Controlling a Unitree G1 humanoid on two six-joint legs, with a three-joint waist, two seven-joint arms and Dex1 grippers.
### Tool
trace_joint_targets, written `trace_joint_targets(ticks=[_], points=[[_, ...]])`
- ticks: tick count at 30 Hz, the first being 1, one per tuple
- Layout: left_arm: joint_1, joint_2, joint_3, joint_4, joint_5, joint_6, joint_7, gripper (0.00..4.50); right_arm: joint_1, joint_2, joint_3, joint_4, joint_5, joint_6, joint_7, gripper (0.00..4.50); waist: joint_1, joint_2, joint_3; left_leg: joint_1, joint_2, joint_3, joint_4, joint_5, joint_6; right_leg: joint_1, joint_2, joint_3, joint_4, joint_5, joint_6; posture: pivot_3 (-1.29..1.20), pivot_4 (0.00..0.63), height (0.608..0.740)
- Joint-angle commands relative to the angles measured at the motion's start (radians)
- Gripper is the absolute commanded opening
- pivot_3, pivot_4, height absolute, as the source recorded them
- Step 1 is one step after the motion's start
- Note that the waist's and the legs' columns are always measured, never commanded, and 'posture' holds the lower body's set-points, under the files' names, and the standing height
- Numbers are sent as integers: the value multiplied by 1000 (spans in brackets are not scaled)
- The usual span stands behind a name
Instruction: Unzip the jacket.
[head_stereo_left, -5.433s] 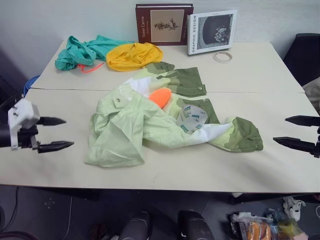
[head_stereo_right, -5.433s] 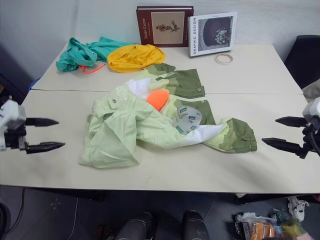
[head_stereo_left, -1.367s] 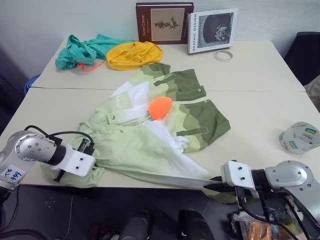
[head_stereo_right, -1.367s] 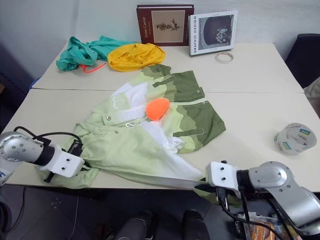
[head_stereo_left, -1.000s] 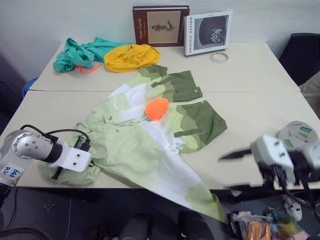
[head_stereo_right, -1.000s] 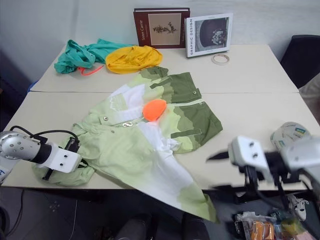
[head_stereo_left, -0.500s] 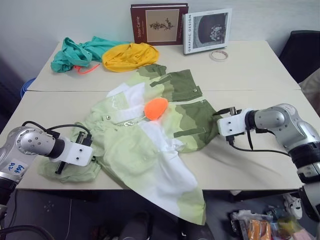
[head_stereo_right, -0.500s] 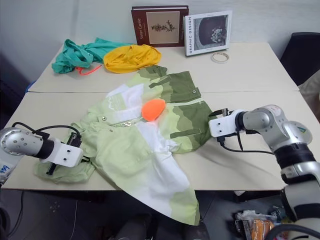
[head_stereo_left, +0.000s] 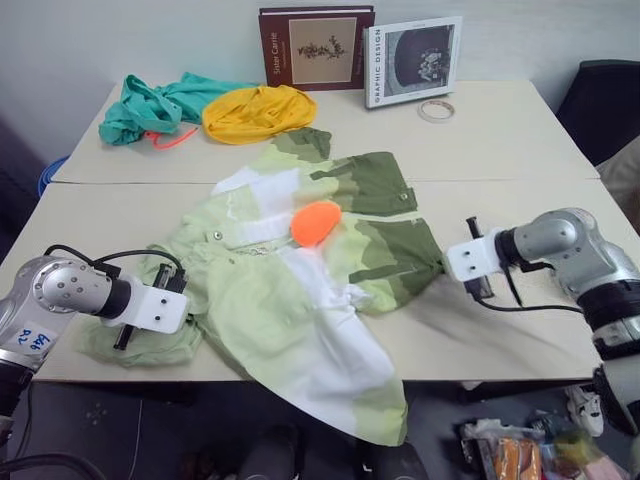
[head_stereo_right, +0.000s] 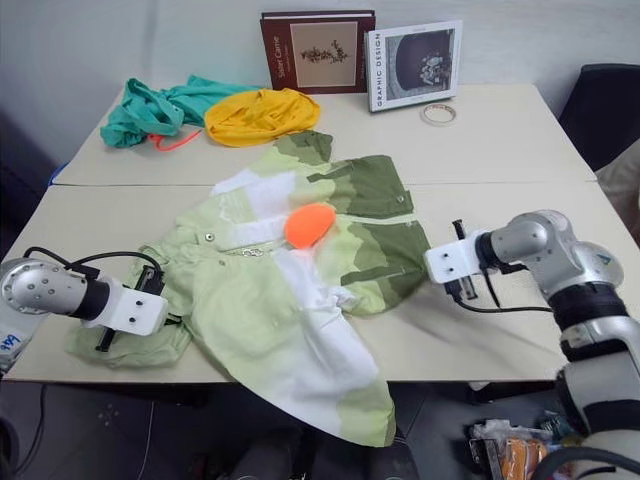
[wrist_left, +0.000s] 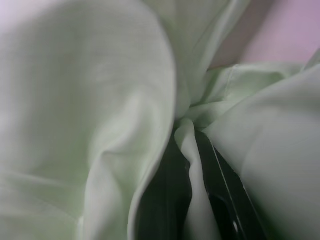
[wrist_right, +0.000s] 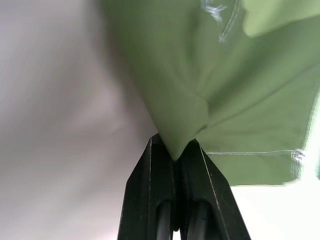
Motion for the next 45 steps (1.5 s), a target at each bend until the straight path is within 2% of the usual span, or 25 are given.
trace_joint_targets(ticks=[1,3,5,7,9,13,14,17,22,24,27,29,30,34,36,41,44,45], points=[[-57,19,-16,131,24,-181,-15,0,181,-150,-58,-318,192,219,182,30,5,0,0,0,0,0,0,0,0,0,0,0,-1,0,0,0,150,740],[-118,8,-39,230,37,-288,-16,0,332,-241,-110,-516,307,351,206,30,9,0,0,-1,0,0,0,0,0,1,0,-1,-2,0,0,0,150,740],[-201,-12,-71,351,89,-430,18,0,483,-295,-180,-702,416,475,156,30,12,0,0,-1,0,0,1,0,0,1,-1,-2,-4,0,0,0,150,740],[-272,-20,-112,455,145,-533,26,0,617,-309,-244,-838,461,570,65,30,13,-1,0,0,1,-1,2,0,-1,2,0,-2,-5,0,0,0,150,740],[-313,-21,-147,526,167,-594,11,0,716,-293,-293,-916,437,595,-9,30,9,-1,-1,0,2,0,3,0,-1,2,0,-3,-5,0,0,0,150,740],[-269,-59,-128,447,-56,-413,-134,0,804,-201,-350,-955,311,594,-207,30,8,-2,-1,1,2,2,2,0,-1,2,1,-2,0,0,0,0,150,740],[-241,-41,-124,389,-111,-323,-193,0,820,-199,-372,-968,322,626,-214,250,9,-2,-1,1,1,2,2,0,0,1,0,-2,1,0,0,0,150,740],[-176,12,-109,265,-196,-139,-307,585,880,-227,-442,-1012,376,708,-181,980,8,-2,-1,0,1,2,3,-1,0,1,0,0,0,0,0,0,150,740],[-123,94,-63,173,-283,51,-399,2135,904,-255,-603,-1049,485,809,-103,2658,7,-2,-1,0,2,2,3,-1,1,2,1,0,-3,0,0,0,150,740],[-124,143,-50,126,-355,172,-418,2756,860,-266,-672,-1044,553,857,-79,3337,6,-4,0,1,2,2,3,-1,1,3,1,0,-4,0,0,0,150,740],[-215,177,-35,49,-514,445,-420,3712,733,-280,-722,-1028,698,961,-70,4386,7,-4,0,1,3,2,3,-1,1,3,1,0,-4,0,0,0,150,740],[-286,192,-49,-2,-637,611,-420,4304,647,-277,-708,-1020,779,1031,-84,4392,11,-5,1,1,3,1,3,-1,1,3,1,0,-4,0,0,0,150,740],[-352,161,-50,-11,-678,685,-420,4449,589,-262,-668,-1015,796,1053,-106,4392,11,-5,1,0,3,0,3,-1,1,3,0,-1,-4,0,0,0,150,740],[-543,-7,-77,26,-665,802,-399,4449,390,-155,-448,-979,714,1073,-206,4392,10,-6,1,0,2,-2,5,-2,1,4,0,-3,-4,0,0,0,150,740],[-594,-82,-111,57,-610,787,-385,4449,295,-80,-333,-936,642,1074,-255,4392,6,-6,1,0,2,-1,5,-1,1,3,0,-2,-2,0,0,0,150,740],[-584,-214,-217,244,-391,515,-378,4449,112,144,-105,-764,447,1032,-367,4392,-23,-7,0,-3,2,-1,2,0,-1,-2,1,-2,-1,0,0,0,150,740],[-593,-273,-224,318,-344,442,-375,4500,57,241,-46,-694,404,1038,-384,3846,-26,-7,1,-4,1,-1,2,0,-2,-6,2,-4,1,0,0,0,150,740],[-597,-287,-221,334,-333,422,-375,4500,49,261,-27,-679,389,1033,-382,3481,-27,-7,1,-6,1,-1,2,0,-2,-8,2,-4,1,0,0,0,150,740]])
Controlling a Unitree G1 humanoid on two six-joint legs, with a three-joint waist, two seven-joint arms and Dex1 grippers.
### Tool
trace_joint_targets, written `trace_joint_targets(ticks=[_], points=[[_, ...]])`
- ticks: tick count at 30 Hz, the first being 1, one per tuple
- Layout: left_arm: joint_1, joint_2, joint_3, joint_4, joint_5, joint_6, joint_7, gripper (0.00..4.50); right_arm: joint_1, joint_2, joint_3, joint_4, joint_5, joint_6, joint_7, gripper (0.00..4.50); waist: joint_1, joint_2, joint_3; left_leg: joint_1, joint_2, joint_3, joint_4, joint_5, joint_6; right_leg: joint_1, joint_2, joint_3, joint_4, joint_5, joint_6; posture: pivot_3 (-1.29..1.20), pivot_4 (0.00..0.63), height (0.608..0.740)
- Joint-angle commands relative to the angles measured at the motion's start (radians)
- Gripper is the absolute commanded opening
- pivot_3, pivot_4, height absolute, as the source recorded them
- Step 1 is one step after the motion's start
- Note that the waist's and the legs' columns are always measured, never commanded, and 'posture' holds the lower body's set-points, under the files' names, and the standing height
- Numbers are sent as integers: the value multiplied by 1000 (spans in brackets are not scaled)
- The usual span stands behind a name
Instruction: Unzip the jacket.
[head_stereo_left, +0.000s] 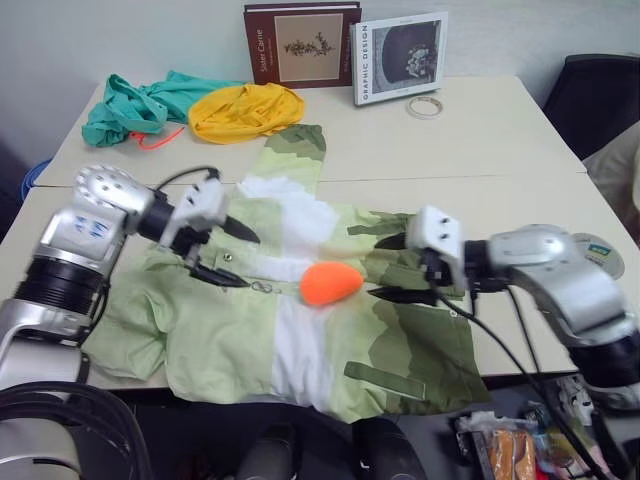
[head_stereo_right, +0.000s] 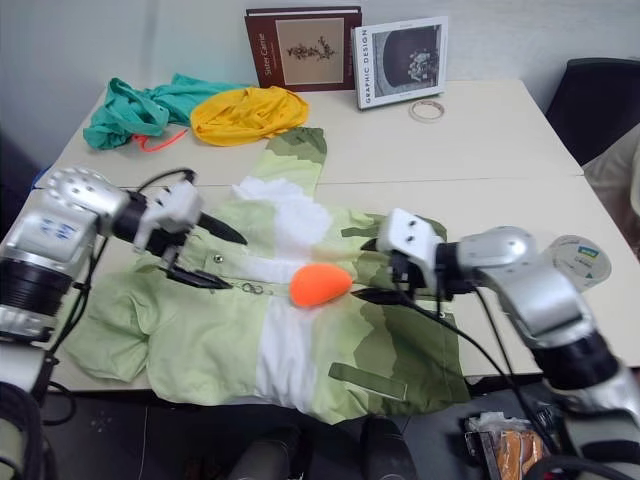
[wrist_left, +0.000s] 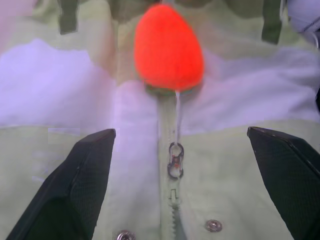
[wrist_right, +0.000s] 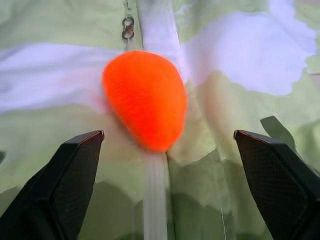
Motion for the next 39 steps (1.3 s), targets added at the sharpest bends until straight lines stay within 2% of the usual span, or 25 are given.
trace_joint_targets(ticks=[1,4,14,17,22,24,27,32,36,39], points=[[-22,-17,25,49,43,-80,-67,4500,-34,43,41,30,-50,-25,-3,3219,-2,0,0,-5,0,0,3,0,0,-6,0,0,3,0,0,0,150,740],[-20,-31,26,77,70,-129,-75,4500,-53,90,61,50,-68,-26,-3,2206,-5,0,0,-13,-4,-3,13,-1,0,-14,-4,-1,11,0,0,0,150,740],[11,-82,-8,245,244,-306,30,4500,-64,168,80,86,-113,-41,15,2206,-2,0,0,-12,-7,-5,15,-1,1,-9,-4,-2,11,0,0,0,150,740],[25,-127,-11,354,307,-361,101,3965,-61,175,77,84,-111,-43,25,1647,1,0,0,-12,-8,-6,15,-1,1,-9,-4,-4,12,0,0,0,150,740],[27,-150,-30,462,392,-428,176,2567,-43,159,52,63,-106,-41,37,12,25,5,-6,-6,-10,-6,16,0,3,-3,-5,-4,10,0,0,0,150,740],[34,-154,-39,488,409,-436,188,2086,-26,140,26,45,-93,-29,38,0,33,5,-7,-3,-10,-6,16,1,3,0,-5,-3,11,0,0,0,150,740],[44,-153,-42,507,422,-461,197,2086,12,96,-29,22,-74,-14,44,0,37,6,-9,10,-9,-6,14,1,3,12,-4,-2,8,0,0,0,150,740],[49,-147,-35,520,424,-479,203,2086,73,27,-136,-1,-27,23,33,0,35,12,-14,11,-9,-6,14,1,3,12,-4,-1,9,0,0,0,150,740],[46,-137,-35,532,430,-499,213,2086,158,-97,-257,7,-22,13,48,0,38,16,-16,11,-8,-6,12,1,3,12,-5,-1,9,0,0,0,150,740],[49,-129,-32,532,427,-503,212,2086,262,-215,-414,68,-7,-1,60,0,39,16,-16,11,-8,-6,12,1,3,12,-4,-1,8,0,0,0,150,740]])
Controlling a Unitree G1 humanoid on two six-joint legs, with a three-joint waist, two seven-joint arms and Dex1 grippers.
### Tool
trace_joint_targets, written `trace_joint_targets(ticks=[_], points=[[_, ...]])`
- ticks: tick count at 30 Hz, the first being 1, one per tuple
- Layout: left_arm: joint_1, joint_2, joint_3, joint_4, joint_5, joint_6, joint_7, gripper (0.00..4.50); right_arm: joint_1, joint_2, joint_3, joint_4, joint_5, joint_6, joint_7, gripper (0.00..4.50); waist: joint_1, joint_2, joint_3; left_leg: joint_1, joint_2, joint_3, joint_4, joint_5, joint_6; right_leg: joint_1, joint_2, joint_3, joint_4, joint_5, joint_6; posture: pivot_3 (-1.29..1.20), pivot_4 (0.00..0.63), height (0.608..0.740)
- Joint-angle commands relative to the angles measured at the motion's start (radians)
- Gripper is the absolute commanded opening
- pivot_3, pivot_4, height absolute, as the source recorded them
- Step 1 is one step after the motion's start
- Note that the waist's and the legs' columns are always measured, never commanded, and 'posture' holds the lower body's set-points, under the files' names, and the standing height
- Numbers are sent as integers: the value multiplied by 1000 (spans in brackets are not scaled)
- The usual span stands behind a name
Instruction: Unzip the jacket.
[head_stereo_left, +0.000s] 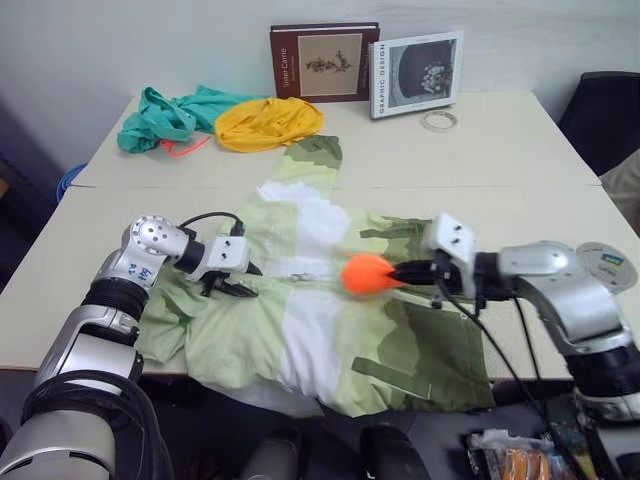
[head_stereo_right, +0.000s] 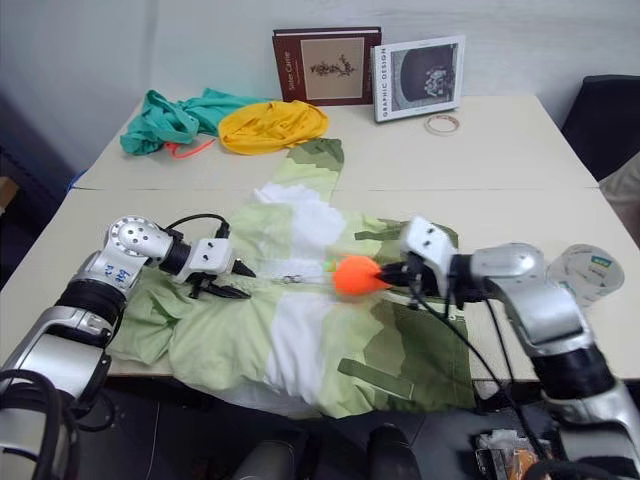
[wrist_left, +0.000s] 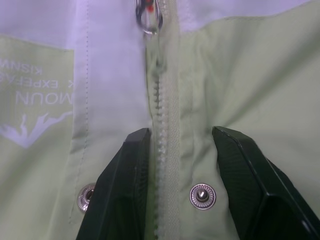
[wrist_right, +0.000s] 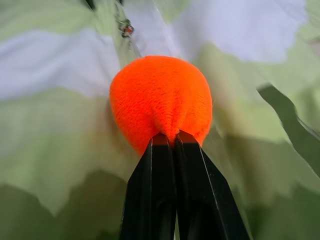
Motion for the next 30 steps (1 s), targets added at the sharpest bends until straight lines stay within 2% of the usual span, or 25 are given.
trace_joint_targets(ticks=[1,4,7,9,12,15,20,24,26,27,28,30], points=[[50,46,-38,77,121,12,38,2086,73,-107,-189,49,17,-25,10,0,-1,0,0,0,0,0,0,0,0,0,0,0,0,0,0,0,150,740],[68,62,-32,68,115,2,36,2086,232,-224,-422,205,-16,-84,11,0,-2,1,-1,1,1,1,-3,-1,1,1,0,1,-2,0,0,0,150,740],[82,70,-25,62,112,-4,36,2086,321,-275,-564,317,-25,-127,-4,0,-7,2,-1,9,1,6,-14,-1,4,3,-1,5,-4,0,0,0,150,740],[87,74,-22,61,112,-7,38,2086,358,-292,-633,393,-39,-157,-21,0,-17,2,-1,16,4,9,-19,-1,5,8,1,9,-9,-1,1,0,150,740],[91,74,-21,62,114,-10,43,2086,355,-293,-661,472,-52,-206,-66,0,-28,3,-2,25,6,10,-27,-1,5,15,2,10,-14,-1,1,0,150,740],[90,71,-16,63,116,-13,35,2086,312,-257,-624,436,-13,-212,-74,0,-30,5,-3,30,7,14,-31,-1,5,19,3,12,-18,-3,5,0,150,740],[73,52,11,38,77,26,1,2086,192,-183,-465,292,44,-147,-62,0,-30,6,-4,30,9,14,-30,-2,2,19,4,13,-18,-3,5,0,150,740],[50,13,108,-75,-76,270,-114,2086,84,-138,-333,235,77,-98,-27,0,-24,6,-3,26,9,14,-29,0,-2,15,4,13,-16,-3,5,0,150,740],[40,12,154,-152,-145,406,-159,2424,55,-150,-274,233,71,-81,8,451,-22,4,-2,16,9,11,-24,0,-2,8,4,11,-13,-3,5,0,150,740],[31,31,189,-226,-210,539,-199,2559,45,-167,-250,233,69,-75,35,629,-21,2,-1,8,9,11,-19,-1,-2,1,4,11,-9,-3,5,0,150,740],[30,45,213,-285,-255,638,-225,2902,40,-180,-237,233,68,-72,55,985,-21,0,0,-4,8,8,-11,-2,-2,-9,4,10,-4,-3,4,0,150,740],[42,114,270,-436,-355,838,-268,3492,35,-221,-236,233,81,-52,104,1647,-25,-2,2,-18,6,6,-3,-4,0,-20,3,11,0,-2,4,0,150,740]])
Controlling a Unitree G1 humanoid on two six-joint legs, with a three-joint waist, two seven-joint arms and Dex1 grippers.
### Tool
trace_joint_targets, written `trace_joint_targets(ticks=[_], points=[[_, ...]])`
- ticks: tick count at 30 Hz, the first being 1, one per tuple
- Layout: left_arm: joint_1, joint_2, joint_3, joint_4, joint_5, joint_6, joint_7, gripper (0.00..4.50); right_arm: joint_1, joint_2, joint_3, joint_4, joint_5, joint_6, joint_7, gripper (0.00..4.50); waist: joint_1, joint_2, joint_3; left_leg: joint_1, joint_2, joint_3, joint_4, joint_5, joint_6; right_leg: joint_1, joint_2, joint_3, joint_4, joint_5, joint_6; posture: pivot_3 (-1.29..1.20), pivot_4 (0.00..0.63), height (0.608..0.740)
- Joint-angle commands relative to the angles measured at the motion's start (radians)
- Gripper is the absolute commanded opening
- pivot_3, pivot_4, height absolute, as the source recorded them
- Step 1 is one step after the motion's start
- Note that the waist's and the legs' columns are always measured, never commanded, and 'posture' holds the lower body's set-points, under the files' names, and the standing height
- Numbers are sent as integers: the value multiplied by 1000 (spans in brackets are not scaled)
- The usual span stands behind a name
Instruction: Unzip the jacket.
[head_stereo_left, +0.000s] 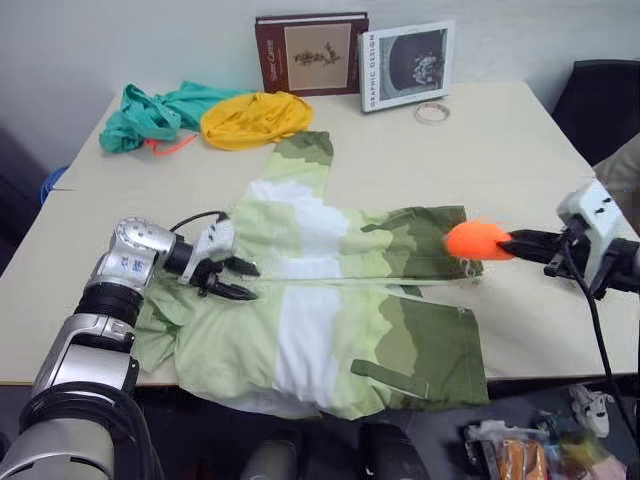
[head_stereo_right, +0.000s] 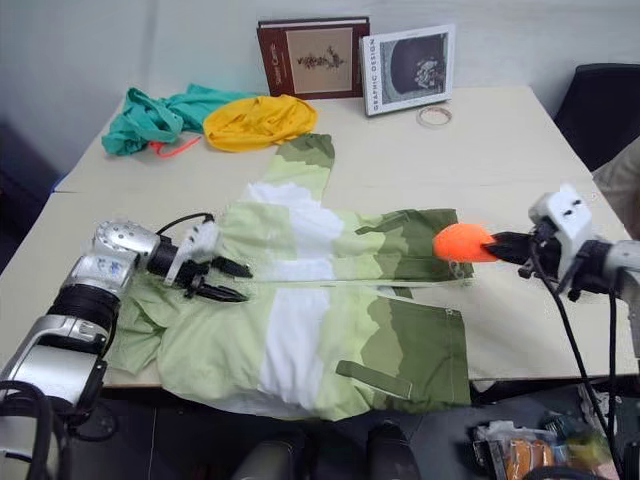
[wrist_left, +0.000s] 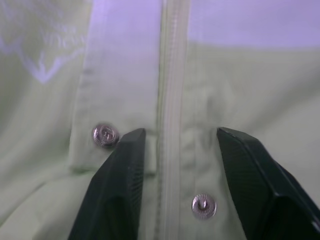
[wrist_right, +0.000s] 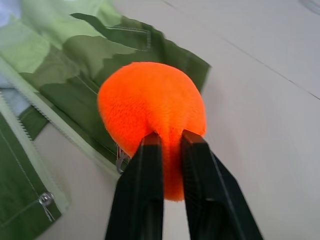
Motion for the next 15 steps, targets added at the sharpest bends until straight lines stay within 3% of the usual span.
trace_joint_targets(ticks=[1,4,9,15], points=[[1,135,125,-263,-186,317,-102,3761,-12,-91,-16,-18,27,37,89,1946,-7,-2,2,-7,-1,-1,6,-2,0,-6,0,0,2,0,0,0,150,740],[47,250,186,-391,-273,433,-103,4500,14,-146,-43,-20,41,53,136,2886,-10,-2,3,-10,-6,-2,6,-3,3,-10,-4,1,2,0,0,0,150,740],[143,447,317,-498,-358,485,-93,4500,146,-245,-216,-58,124,115,272,4454,-5,-1,5,-1,-5,-5,4,-4,2,0,-2,0,-6,0,0,0,150,740],[234,537,469,-512,-444,528,-43,4500,203,-307,-447,-93,297,359,376,4454,-2,-1,6,2,-4,-5,4,-3,1,2,-2,1,-4,0,0,0,150,740]])
